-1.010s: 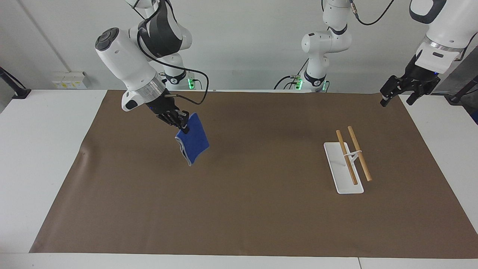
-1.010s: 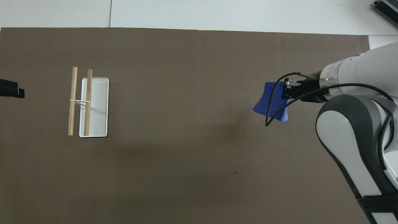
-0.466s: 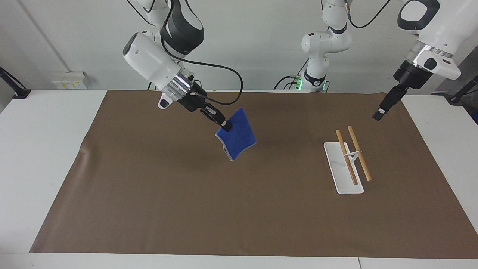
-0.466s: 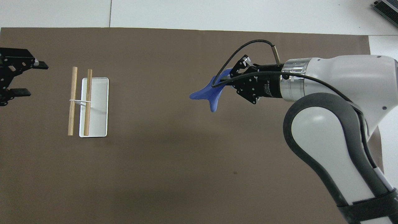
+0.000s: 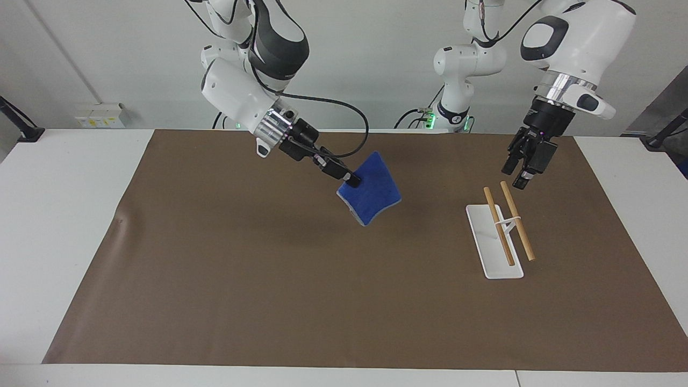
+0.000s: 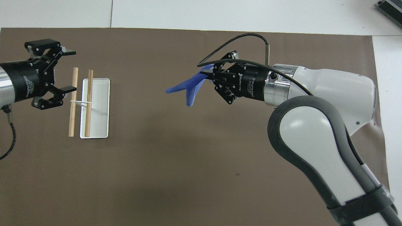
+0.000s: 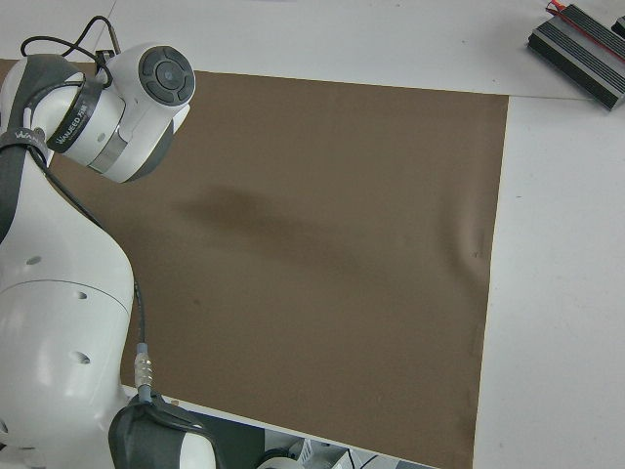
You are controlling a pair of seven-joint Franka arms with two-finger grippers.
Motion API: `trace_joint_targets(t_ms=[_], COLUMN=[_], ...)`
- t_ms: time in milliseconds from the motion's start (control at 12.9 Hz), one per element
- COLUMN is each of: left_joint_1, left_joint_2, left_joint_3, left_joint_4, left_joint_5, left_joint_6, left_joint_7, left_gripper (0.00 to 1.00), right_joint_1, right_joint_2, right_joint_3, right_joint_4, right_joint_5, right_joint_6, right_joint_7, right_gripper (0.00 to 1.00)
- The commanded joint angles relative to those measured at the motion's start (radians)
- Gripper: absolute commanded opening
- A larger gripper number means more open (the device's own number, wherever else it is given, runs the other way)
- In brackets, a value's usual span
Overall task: Right arm passes towel to left arm to hang
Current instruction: 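Bring the towel toward the left gripper and close the left gripper on it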
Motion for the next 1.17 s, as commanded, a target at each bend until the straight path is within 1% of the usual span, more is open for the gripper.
trace_joint_targets(t_ms=[0, 155, 311, 544, 621, 1010, 1087], left_joint_1=[0.009, 0.026, 0.035, 0.037, 0.037, 0.038, 0.038], left_joint_2=[-0.002, 0.033, 0.050, 0.070, 0.073, 0.076, 0.084], left_joint_3=[-0.070, -0.152, -0.200, -0.266, -0.271, -0.292, -0.292], left_joint_4=[-0.052, -0.057, -0.069, -0.124, -0.125, -0.123, -0.118], left_joint_5=[-0.021, -0.021, -0.021, -0.021, -0.021, -0.020, -0.020], left_joint_6=[0.105, 0.167, 0.190, 0.265, 0.276, 0.278, 0.278], left_joint_7=[-0.130, -0.218, -0.246, -0.255, -0.279, -0.292, -0.289], left_gripper=[1.00, 1.00, 1.00, 1.00, 1.00, 1.00, 0.82], right_joint_1=[0.050, 0.053, 0.055, 0.077, 0.084, 0.087, 0.087], right_joint_2=[0.004, 0.000, -0.004, -0.008, -0.010, -0.011, -0.013], right_joint_3=[0.004, 0.006, 0.006, 0.007, 0.007, 0.007, 0.007], right_joint_4=[-0.027, -0.033, -0.042, -0.056, -0.058, -0.062, -0.068], right_joint_5=[0.088, 0.161, 0.180, 0.208, 0.208, 0.211, 0.211], right_joint_6=[0.090, 0.100, 0.109, 0.121, 0.138, 0.138, 0.138], right_joint_7=[0.032, 0.078, 0.118, 0.124, 0.124, 0.124, 0.124], right_gripper=[0.00, 0.00, 0.00, 0.00, 0.00, 0.00, 0.00])
